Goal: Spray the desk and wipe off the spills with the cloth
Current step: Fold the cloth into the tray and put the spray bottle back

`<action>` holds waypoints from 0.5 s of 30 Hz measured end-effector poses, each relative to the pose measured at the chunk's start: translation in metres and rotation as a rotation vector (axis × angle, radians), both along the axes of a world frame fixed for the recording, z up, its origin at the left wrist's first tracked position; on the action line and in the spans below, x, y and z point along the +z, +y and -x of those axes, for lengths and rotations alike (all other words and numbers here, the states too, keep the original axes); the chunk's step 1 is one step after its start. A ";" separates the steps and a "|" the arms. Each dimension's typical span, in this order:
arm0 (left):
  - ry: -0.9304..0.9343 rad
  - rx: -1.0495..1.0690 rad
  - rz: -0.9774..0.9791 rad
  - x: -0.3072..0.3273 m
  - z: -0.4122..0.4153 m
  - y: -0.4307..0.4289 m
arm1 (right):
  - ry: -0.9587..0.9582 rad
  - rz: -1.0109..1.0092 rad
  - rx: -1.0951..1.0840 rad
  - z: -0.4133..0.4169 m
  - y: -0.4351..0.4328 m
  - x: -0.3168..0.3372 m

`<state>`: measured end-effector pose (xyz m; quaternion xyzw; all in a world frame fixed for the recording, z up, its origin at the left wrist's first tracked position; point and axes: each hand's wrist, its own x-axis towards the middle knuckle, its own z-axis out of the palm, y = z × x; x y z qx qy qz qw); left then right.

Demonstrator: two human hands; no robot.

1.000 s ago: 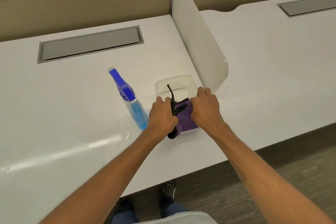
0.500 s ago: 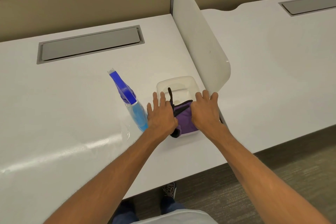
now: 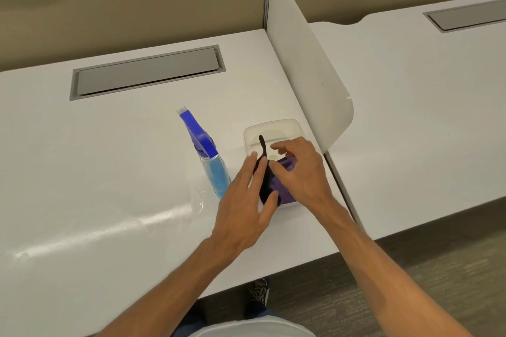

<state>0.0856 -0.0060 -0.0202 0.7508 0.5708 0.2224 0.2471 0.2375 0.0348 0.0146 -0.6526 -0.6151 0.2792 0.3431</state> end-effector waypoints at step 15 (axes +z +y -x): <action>0.140 0.342 -0.047 -0.022 0.101 -0.025 | 0.216 0.331 0.524 0.090 0.042 -0.016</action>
